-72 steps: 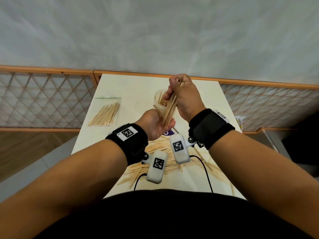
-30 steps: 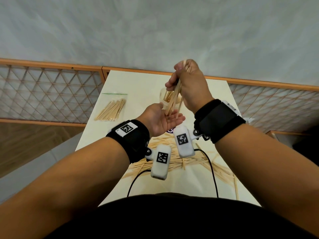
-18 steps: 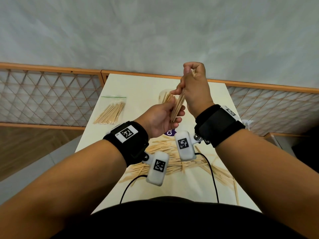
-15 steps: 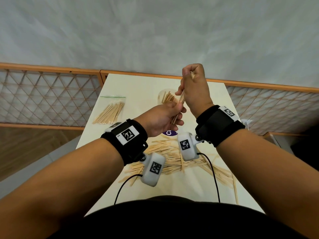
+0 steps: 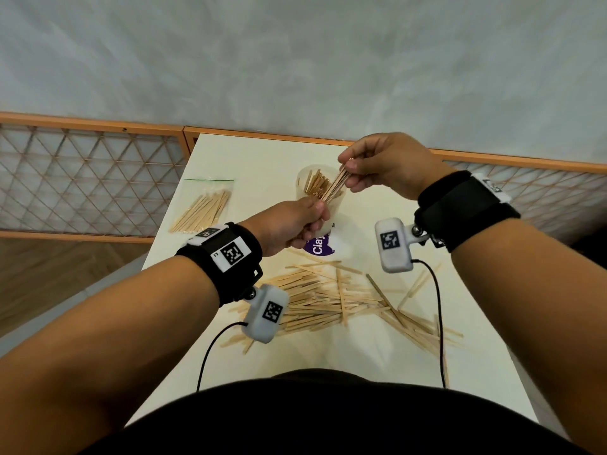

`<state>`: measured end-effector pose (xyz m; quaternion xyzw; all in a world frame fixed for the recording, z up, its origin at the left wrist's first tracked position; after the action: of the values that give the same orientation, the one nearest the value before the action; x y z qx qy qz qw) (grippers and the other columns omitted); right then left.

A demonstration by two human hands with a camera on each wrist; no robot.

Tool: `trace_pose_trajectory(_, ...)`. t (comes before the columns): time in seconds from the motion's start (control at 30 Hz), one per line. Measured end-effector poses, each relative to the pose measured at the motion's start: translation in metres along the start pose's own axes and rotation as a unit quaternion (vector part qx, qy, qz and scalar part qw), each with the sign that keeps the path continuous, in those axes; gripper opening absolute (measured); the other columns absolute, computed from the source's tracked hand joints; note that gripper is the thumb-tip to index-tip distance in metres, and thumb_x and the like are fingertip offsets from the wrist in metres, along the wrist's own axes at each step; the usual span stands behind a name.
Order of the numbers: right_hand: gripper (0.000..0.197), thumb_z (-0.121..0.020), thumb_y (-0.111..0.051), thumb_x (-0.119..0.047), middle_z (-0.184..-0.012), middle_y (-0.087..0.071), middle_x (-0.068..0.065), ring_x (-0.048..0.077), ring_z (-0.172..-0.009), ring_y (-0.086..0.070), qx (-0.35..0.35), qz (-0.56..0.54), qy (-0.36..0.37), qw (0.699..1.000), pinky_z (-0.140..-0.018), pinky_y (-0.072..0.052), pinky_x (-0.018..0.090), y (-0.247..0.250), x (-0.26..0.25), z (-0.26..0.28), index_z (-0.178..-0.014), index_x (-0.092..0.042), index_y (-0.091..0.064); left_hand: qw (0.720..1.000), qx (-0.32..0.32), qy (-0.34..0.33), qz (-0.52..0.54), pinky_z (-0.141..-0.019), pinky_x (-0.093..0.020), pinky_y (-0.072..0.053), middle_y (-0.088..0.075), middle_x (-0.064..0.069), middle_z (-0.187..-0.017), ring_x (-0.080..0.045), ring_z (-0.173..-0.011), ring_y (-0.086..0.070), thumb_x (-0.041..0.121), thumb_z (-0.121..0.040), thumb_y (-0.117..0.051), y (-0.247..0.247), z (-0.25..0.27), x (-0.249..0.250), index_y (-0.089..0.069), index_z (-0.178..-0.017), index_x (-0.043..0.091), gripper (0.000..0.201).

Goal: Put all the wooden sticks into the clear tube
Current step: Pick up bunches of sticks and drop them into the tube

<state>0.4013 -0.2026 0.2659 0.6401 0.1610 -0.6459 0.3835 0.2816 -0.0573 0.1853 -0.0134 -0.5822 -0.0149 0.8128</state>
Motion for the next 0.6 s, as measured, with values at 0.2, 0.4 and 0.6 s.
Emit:
trace_pose_trajectory(0.2, 0.012, -0.083, -0.067, 0.004, -0.070, -0.072, 0.009, 0.019, -0.065, -0.071, -0.018, 0.057, -0.013, 0.998, -0.069, -0.061, 0.030, 0.004, -0.005, -0.009, -0.090, -0.006, -0.071, 0.999, -0.023, 0.026, 0.001, -0.044, -0.022, -0.020, -0.035, 0.006, -0.056, -0.009, -0.048, -0.029, 0.053, -0.100, -0.024, 0.002, -0.014, -0.001, -0.046, -0.077, 0.016, 0.049)
trace_pose_trajectory(0.4, 0.005, -0.083, -0.068, 0.001, -0.057, -0.069, 0.000, 0.013, -0.058, -0.069, -0.003, 0.171, 0.004, 0.985, -0.066, -0.060, 0.026, 0.000, -0.008, -0.033, -0.081, -0.003, -0.071, 0.998, -0.020, 0.053, 0.018, -0.049, -0.022, -0.030, -0.050, 0.003, -0.066, -0.011, -0.054, -0.043, 0.055, -0.099, -0.027, 0.014, -0.035, -0.005, -0.059, -0.086, 0.014, 0.053)
trace_pose_trajectory(0.6, 0.009, -0.084, -0.069, -0.008, -0.060, -0.068, 0.003, 0.015, -0.059, -0.069, 0.126, 0.273, 0.049, 0.952, -0.065, -0.060, 0.028, 0.021, -0.022, -0.089, -0.087, 0.000, -0.072, 0.986, 0.156, 0.055, 0.032, -0.076, -0.032, -0.048, -0.058, -0.002, -0.110, -0.020, -0.090, -0.057, 0.050, -0.100, -0.030, 0.051, -0.060, -0.024, -0.056, -0.117, 0.014, 0.047)
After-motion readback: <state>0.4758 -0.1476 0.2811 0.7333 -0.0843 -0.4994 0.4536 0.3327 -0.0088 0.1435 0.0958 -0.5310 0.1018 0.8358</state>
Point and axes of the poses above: each hand's wrist, its own z-axis away from the middle knuckle, its own y-axis out of the back of the hand, x = y × z, the point moved 1 cm from there along -z, towards the middle knuckle
